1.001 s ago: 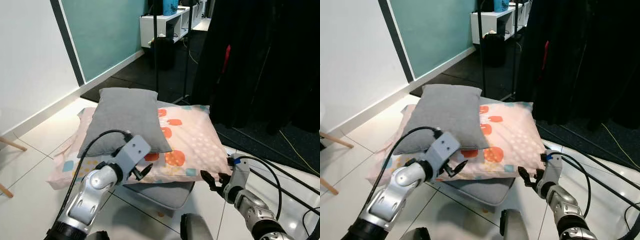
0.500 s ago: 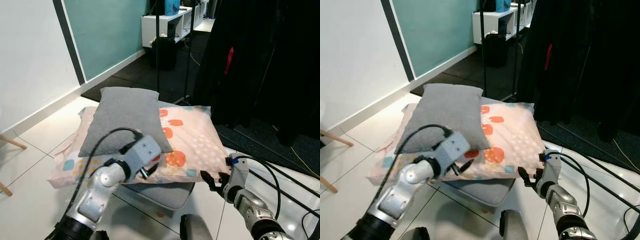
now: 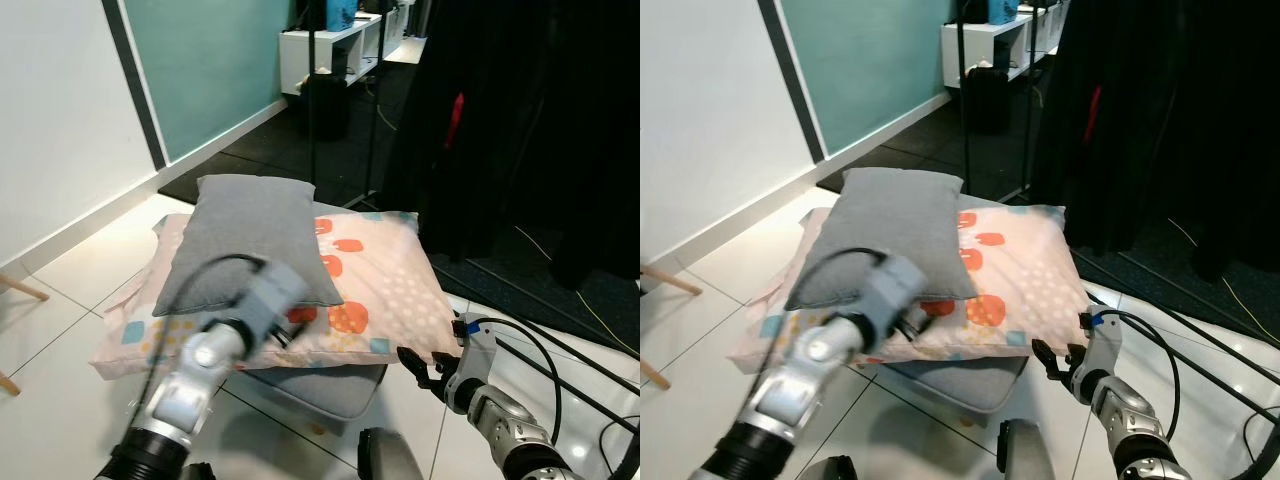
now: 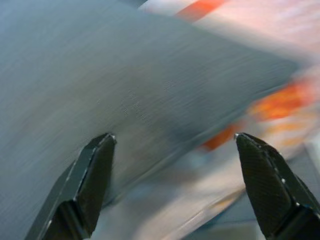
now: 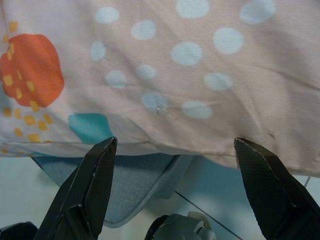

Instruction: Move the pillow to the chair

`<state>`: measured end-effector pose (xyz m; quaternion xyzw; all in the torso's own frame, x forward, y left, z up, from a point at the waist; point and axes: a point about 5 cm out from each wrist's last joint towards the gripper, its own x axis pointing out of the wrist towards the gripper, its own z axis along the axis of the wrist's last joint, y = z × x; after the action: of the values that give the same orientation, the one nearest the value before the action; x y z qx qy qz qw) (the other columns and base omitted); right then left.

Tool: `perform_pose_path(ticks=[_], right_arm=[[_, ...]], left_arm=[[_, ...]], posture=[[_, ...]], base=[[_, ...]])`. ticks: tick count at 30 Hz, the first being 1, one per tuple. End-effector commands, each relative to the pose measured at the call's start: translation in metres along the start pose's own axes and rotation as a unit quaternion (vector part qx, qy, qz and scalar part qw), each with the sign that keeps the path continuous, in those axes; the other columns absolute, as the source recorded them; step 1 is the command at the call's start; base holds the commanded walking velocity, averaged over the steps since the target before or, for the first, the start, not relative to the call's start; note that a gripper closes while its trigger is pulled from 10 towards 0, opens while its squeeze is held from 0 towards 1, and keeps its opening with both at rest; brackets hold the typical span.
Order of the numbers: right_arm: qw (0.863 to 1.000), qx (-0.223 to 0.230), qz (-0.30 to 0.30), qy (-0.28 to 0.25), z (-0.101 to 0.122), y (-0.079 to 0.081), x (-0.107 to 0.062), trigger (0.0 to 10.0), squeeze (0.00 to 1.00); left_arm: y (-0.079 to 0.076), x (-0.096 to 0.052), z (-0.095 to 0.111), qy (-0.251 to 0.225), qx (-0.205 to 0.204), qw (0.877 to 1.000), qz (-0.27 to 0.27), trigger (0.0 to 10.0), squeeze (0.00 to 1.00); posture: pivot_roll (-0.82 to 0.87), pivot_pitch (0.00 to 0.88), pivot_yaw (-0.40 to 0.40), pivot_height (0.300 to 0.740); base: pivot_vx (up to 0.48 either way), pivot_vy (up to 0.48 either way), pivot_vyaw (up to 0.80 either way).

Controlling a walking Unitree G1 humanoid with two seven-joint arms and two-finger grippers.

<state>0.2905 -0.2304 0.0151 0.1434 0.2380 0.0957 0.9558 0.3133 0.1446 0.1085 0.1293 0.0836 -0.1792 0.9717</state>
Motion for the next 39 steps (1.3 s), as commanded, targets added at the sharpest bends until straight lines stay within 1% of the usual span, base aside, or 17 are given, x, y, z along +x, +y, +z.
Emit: perform_pose_path(ticks=[1, 2, 4, 5, 11, 14, 16, 18, 24, 26, 28, 30, 35, 36, 37, 38, 39], right_arm=[[1.000, 0.000, 0.002, 0.013, -0.005, 0.001, 0.000, 10.0, 0.00], [1.000, 0.000, 0.002, 0.013, -0.005, 0.001, 0.000, 10.0, 0.00], [1.000, -0.007, 0.004, 0.020, -0.007, 0.001, 0.000, 10.0, 0.00], [1.000, -0.009, 0.005, 0.022, -0.007, 0.002, 0.000, 10.0, 0.00], [0.999, -0.018, 0.008, 0.027, -0.008, 0.003, 0.001, 10.0, 0.00], [0.999, -0.023, 0.009, 0.033, -0.008, 0.003, 0.001, 10.0, 0.00], [0.999, -0.023, 0.009, 0.033, -0.008, 0.003, 0.001, 10.0, 0.00], [0.999, -0.025, 0.015, 0.033, -0.008, 0.004, 0.001, 10.0, 0.00], [0.999, -0.019, 0.029, 0.022, -0.005, 0.006, 0.002, 10.0, 0.00], [0.999, -0.019, 0.038, 0.006, 0.001, 0.008, 0.003, 10.0, 0.00], [0.998, -0.024, 0.052, -0.016, 0.014, 0.013, 0.007, 10.0, 0.00], [0.996, -0.034, 0.071, -0.042, 0.030, 0.019, 0.011, 10.0, 0.00], [0.993, -0.051, 0.088, -0.053, 0.042, 0.022, 0.012, 10.0, 0.00], [0.993, -0.051, 0.088, -0.053, 0.042, 0.022, 0.012, 10.0, 0.00], [0.993, -0.054, 0.088, -0.050, 0.041, 0.021, 0.012, 10.0, 0.00], [0.994, -0.057, 0.086, -0.044, 0.038, 0.019, 0.010, 10.0, 0.00], [0.994, -0.058, 0.084, -0.040, 0.034, 0.018, 0.009, 10.0, 0.00]], left_arm=[[0.012, -0.009, -0.030, 0.040, -0.061, 0.997, 0.034, 10.0, 0.00], [0.012, -0.009, -0.030, 0.040, -0.061, 0.997, 0.034, 10.0, 0.00], [0.024, -0.025, -0.067, 0.074, -0.144, 0.982, 0.093, 10.0, 0.00], [0.026, -0.030, -0.077, 0.081, -0.166, 0.976, 0.112, 10.0, 0.00], [0.023, -0.040, -0.094, 0.112, -0.164, 0.970, 0.138, 10.0, 0.00], [0.011, -0.056, -0.119, 0.170, -0.172, 0.958, 0.154, 10.0, 0.00], [0.011, -0.056, -0.119, 0.170, -0.172, 0.958, 0.154, 10.0, 0.00], [0.001, -0.065, -0.134, 0.192, -0.191, 0.948, 0.166, 10.0, 0.00], [0.004, -0.071, -0.140, 0.167, -0.228, 0.936, 0.210, 10.0, 0.00], [0.016, -0.071, -0.131, 0.112, -0.260, 0.927, 0.244, 10.0, 0.00], [0.033, -0.067, -0.098, 0.027, -0.260, 0.930, 0.257, 10.0, 0.00], [0.052, -0.063, -0.052, -0.076, -0.266, 0.924, 0.263, 10.0, 0.00], [0.086, -0.067, 0.011, -0.185, -0.225, 0.908, 0.301, 10.0, 0.00], [0.086, -0.067, 0.011, -0.185, -0.225, 0.908, 0.301, 10.0, 0.00], [0.095, -0.069, 0.022, -0.205, -0.220, 0.901, 0.314, 10.0, 0.03], [0.105, -0.071, 0.032, -0.217, -0.208, 0.895, 0.329, 10.0, 0.99], [0.111, -0.073, 0.040, -0.229, -0.201, 0.890, 0.338, 10.0, 1.00]], posture=[[-0.17, 0.000, -0.064, 0.545], [-0.17, 0.000, -0.064, 0.545], [-0.17, 0.000, -0.065, 0.545], [-0.17, 0.000, -0.067, 0.545], [-0.17, 0.003, -0.068, 0.545], [-0.16, 0.011, -0.072, 0.545], [-0.16, 0.011, -0.072, 0.545], [-0.16, 0.018, -0.074, 0.545], [-0.15, 0.023, -0.074, 0.545], [-0.15, 0.025, -0.074, 0.545], [-0.15, 0.027, -0.072, 0.545], [-0.15, 0.027, -0.072, 0.545], [-0.17, 0.037, -0.076, 0.545], [-0.17, 0.037, -0.076, 0.545], [-0.17, 0.037, -0.076, 0.545], [-0.17, 0.043, -0.079, 0.545], [-0.17, 0.050, -0.078, 0.545]], base=[[0.000, 0.000, 0.00], [0.000, 0.000, 0.00], [0.000, 0.000, 0.00], [0.000, 0.000, 0.00], [0.000, 0.000, 0.00], [0.000, 0.000, 0.00], [0.000, 0.000, 0.00], [0.000, 0.000, 0.00], [0.000, 0.000, 0.00], [0.000, 0.000, 0.00], [0.000, 0.000, 0.00], [0.000, 0.000, 0.00], [0.000, 0.000, 0.00], [0.000, 0.000, 0.00], [0.000, 0.000, 0.00], [0.000, 0.000, 0.00], [0.000, 0.000, 0.00]])
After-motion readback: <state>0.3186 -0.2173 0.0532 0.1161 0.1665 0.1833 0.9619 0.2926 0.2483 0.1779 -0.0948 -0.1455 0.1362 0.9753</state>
